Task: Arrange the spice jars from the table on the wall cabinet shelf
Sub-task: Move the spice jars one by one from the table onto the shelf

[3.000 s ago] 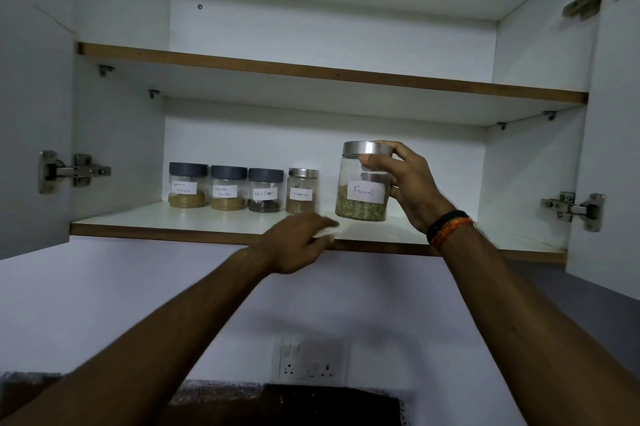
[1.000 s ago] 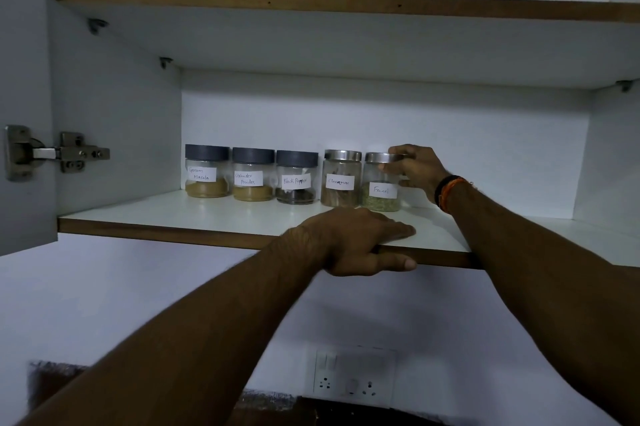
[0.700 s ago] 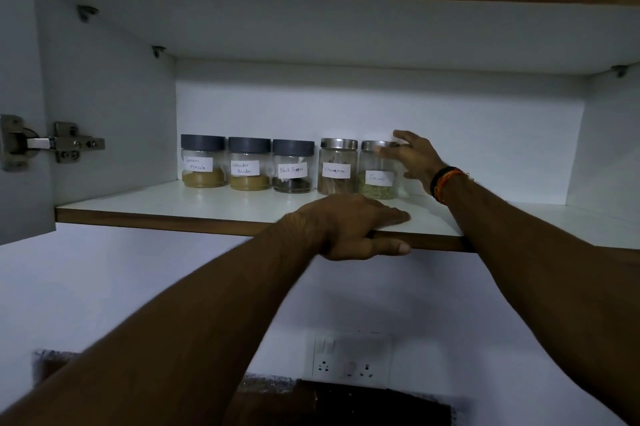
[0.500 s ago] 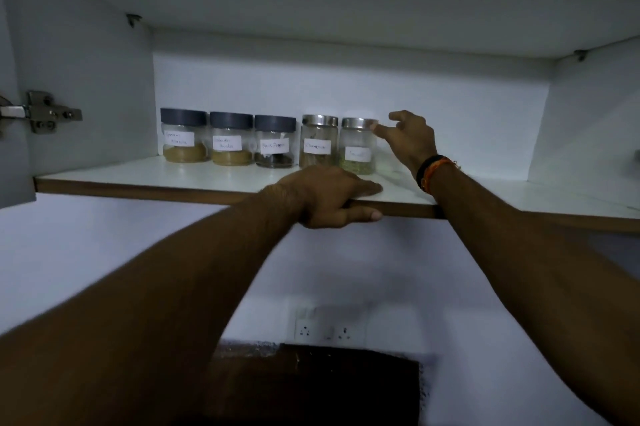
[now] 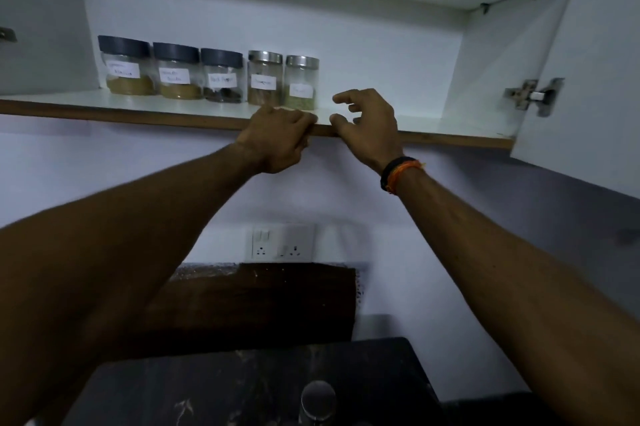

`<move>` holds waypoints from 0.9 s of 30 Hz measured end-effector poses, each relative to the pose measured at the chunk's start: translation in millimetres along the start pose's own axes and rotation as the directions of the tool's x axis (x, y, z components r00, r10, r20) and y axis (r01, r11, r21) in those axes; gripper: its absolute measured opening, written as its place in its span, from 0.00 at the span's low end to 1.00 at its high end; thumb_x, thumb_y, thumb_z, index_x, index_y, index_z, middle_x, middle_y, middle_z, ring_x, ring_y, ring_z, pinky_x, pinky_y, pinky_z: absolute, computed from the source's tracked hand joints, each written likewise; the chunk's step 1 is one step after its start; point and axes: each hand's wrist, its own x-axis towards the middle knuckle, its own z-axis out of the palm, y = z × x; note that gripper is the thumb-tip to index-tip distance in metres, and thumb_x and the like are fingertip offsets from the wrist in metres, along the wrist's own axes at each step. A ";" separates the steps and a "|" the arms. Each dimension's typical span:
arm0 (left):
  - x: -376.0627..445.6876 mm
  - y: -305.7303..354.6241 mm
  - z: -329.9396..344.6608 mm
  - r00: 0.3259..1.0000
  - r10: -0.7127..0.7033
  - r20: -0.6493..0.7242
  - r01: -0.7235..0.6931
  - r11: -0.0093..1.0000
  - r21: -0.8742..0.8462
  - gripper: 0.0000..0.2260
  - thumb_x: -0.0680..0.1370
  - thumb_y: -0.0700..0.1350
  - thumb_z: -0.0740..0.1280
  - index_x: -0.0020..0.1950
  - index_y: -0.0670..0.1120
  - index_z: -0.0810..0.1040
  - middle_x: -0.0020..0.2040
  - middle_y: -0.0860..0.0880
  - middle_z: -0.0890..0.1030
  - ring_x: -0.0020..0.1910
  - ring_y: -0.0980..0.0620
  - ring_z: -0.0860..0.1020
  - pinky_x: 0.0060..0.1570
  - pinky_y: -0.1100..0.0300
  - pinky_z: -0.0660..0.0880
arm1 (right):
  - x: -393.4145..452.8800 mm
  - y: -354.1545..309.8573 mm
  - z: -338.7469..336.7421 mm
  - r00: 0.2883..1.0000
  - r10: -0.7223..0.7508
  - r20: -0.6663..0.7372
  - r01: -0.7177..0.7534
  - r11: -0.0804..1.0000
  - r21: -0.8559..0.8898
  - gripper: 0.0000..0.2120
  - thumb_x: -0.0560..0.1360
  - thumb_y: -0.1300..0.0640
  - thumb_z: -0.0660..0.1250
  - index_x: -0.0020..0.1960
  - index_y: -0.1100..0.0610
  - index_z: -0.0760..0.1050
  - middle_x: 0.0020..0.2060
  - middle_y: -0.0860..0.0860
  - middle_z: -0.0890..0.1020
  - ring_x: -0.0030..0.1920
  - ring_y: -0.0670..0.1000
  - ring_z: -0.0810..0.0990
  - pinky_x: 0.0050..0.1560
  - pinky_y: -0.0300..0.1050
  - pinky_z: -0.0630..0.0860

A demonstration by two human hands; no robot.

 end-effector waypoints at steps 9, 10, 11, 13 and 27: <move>-120.8 102.2 49.1 1.000 0.029 -0.002 -0.027 0.900 -0.435 0.34 0.76 0.41 0.67 0.79 0.35 0.59 0.79 0.36 0.60 0.76 0.37 0.64 0.72 0.43 0.64 | -122.3 15.3 17.0 0.998 -0.057 -0.032 0.055 0.996 -0.067 0.14 0.74 0.63 0.68 0.59 0.58 0.81 0.56 0.53 0.80 0.42 0.45 0.79 0.44 0.32 0.75; -136.1 111.9 58.7 0.998 0.006 0.057 0.021 0.882 -0.470 0.33 0.76 0.41 0.66 0.79 0.36 0.59 0.79 0.36 0.60 0.76 0.37 0.64 0.72 0.43 0.64 | -136.5 19.3 21.3 0.999 -0.017 -0.027 0.015 0.998 -0.057 0.14 0.74 0.64 0.68 0.59 0.58 0.81 0.56 0.53 0.80 0.42 0.44 0.78 0.44 0.29 0.73; -156.8 124.1 69.4 0.992 -0.011 0.130 0.075 0.862 -0.501 0.33 0.76 0.41 0.66 0.79 0.36 0.59 0.79 0.36 0.60 0.75 0.36 0.64 0.73 0.43 0.64 | -157.5 23.5 26.9 0.999 0.036 -0.008 -0.037 0.998 -0.046 0.15 0.74 0.64 0.68 0.59 0.58 0.81 0.56 0.53 0.80 0.42 0.44 0.78 0.45 0.28 0.72; -188.9 142.6 88.2 0.965 -0.013 0.260 0.155 0.832 -0.532 0.33 0.76 0.42 0.66 0.79 0.39 0.60 0.78 0.38 0.62 0.74 0.38 0.66 0.73 0.44 0.65 | -194.0 32.9 37.8 0.990 0.140 0.035 -0.139 0.990 -0.027 0.15 0.73 0.66 0.67 0.58 0.58 0.81 0.55 0.53 0.81 0.43 0.46 0.79 0.46 0.33 0.75; -349.4 238.1 148.7 0.668 0.040 0.743 0.579 0.598 -0.553 0.32 0.77 0.44 0.70 0.78 0.48 0.62 0.75 0.44 0.67 0.71 0.44 0.67 0.71 0.47 0.67 | -439.8 66.7 87.1 0.566 0.681 0.464 -0.482 0.731 -0.484 0.13 0.77 0.51 0.69 0.59 0.55 0.78 0.56 0.53 0.79 0.56 0.54 0.80 0.52 0.44 0.72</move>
